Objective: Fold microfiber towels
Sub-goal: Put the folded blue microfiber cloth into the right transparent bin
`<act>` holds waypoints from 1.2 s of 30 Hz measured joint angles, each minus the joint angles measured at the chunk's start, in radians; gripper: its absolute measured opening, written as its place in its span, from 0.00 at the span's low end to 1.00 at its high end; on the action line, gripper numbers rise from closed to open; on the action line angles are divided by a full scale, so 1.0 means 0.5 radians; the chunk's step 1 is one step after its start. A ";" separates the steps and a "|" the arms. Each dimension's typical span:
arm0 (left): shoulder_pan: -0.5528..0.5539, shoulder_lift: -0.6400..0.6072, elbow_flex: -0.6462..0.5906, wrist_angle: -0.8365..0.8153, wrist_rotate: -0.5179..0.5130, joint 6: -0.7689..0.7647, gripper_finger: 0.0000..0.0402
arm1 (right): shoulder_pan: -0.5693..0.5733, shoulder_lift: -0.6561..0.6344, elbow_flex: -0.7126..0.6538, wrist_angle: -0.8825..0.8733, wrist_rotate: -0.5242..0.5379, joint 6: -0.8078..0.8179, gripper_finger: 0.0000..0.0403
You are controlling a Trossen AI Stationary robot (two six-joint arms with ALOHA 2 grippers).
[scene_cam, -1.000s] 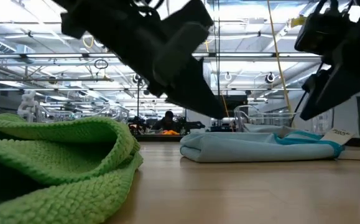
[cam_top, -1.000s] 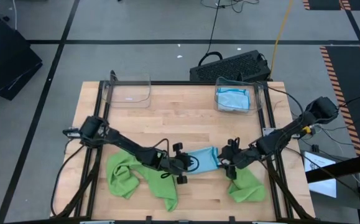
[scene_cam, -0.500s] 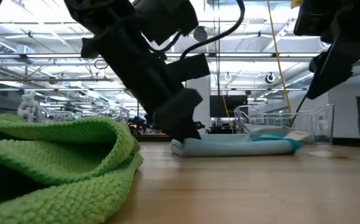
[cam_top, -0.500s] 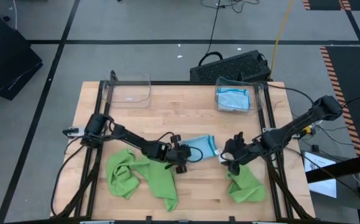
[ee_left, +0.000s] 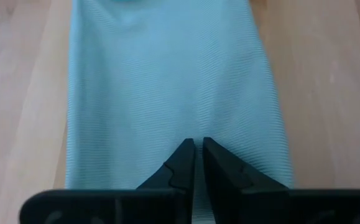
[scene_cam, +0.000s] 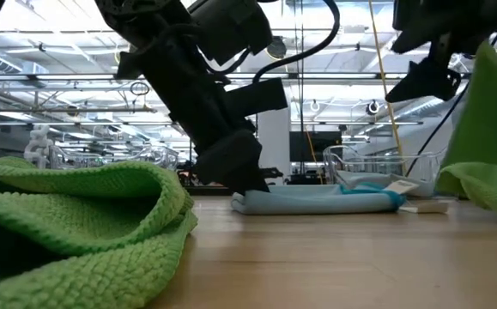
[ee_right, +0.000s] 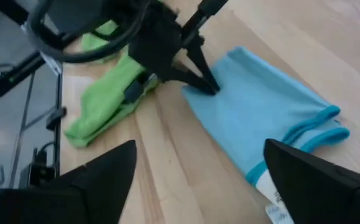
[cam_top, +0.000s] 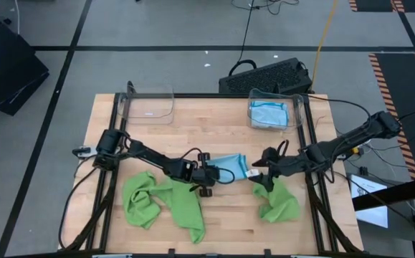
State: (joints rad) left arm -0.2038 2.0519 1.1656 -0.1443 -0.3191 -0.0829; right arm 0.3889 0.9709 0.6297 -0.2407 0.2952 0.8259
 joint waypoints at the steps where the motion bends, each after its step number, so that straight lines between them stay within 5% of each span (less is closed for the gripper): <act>1: 0.001 -0.017 0.000 -0.012 0.000 0.005 0.09 | -0.001 0.008 -0.012 0.025 0.021 0.016 0.81; 13: 0.001 -0.064 -0.003 -0.175 -0.015 0.004 0.09 | 0.016 -0.050 -0.069 -0.007 -0.014 0.058 0.17; 18: -0.013 -0.153 -0.018 -0.115 -0.034 0.023 0.09 | 0.017 -0.085 -0.068 0.120 0.097 -0.131 0.03; 23: -0.015 -0.328 -0.008 -0.101 -0.069 -0.066 0.10 | 0.010 -0.076 -0.069 0.158 0.148 -0.213 0.08; 29: -0.029 -0.368 -0.011 -0.136 -0.082 -0.167 0.24 | 0.008 -0.066 -0.115 0.237 0.258 -0.308 0.32; 36: -0.011 -0.329 -0.004 0.773 -0.104 -0.139 0.40 | 0.006 -0.068 -0.117 0.463 0.527 -0.738 0.55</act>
State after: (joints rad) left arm -0.2095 1.8876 1.1637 0.2423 -0.3712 -0.1524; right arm 0.3920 0.9367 0.5713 -0.0094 0.5589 0.4569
